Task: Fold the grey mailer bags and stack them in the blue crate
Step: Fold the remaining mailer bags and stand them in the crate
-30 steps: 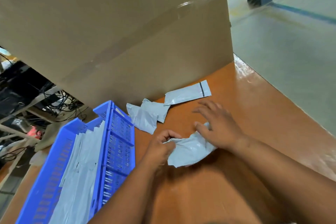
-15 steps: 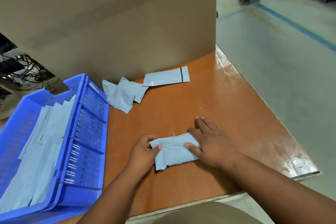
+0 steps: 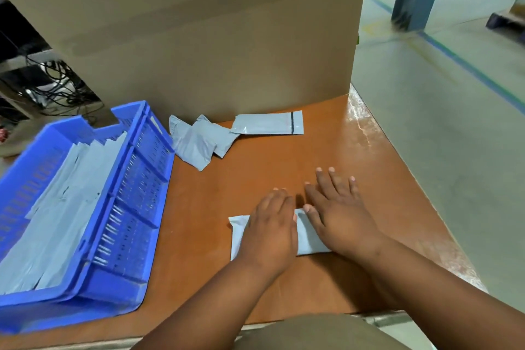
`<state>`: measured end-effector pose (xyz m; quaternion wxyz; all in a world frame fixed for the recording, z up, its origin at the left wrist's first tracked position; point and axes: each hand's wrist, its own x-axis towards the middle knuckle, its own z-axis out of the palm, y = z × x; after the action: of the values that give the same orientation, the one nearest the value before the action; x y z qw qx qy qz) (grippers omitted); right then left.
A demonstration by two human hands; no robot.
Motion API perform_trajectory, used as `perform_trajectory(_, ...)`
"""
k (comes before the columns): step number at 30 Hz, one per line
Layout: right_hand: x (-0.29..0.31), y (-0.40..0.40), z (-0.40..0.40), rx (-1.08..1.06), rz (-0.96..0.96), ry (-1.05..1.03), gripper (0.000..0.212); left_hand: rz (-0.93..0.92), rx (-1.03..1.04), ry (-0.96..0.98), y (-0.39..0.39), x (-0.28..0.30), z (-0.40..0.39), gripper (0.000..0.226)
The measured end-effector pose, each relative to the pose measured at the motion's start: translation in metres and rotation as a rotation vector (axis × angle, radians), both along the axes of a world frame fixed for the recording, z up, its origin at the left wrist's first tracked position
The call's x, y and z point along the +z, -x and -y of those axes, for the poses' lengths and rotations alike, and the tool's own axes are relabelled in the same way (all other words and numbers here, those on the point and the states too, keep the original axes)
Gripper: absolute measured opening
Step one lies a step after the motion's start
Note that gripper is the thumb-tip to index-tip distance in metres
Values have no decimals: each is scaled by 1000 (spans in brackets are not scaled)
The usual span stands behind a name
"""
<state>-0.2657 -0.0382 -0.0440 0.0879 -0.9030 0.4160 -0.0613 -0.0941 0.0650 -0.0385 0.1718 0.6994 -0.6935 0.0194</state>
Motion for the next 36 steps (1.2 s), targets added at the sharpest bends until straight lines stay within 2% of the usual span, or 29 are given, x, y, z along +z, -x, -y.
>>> perform_trajectory(3,-20,-3,-3,54,-58,-29,67,59,45,-150,10,-28,15,53)
perform_trajectory(8,-29,-6,0,3,-39,-51,66,188,76,-162,8,-33,20,57)
perform_trajectory(23,-34,-8,1,9,-53,-49,65,218,91,-254,12,-40,25,66)
perform_trajectory(27,-30,-5,-1,13,-63,-52,65,149,53,-275,9,-35,21,66)
perform_trajectory(31,-11,-9,-1,-1,-2,42,67,120,98,-217,-6,-16,14,68)
perform_trajectory(36,-1,-43,-16,141,31,109,64,136,192,-261,-32,-12,-7,74)
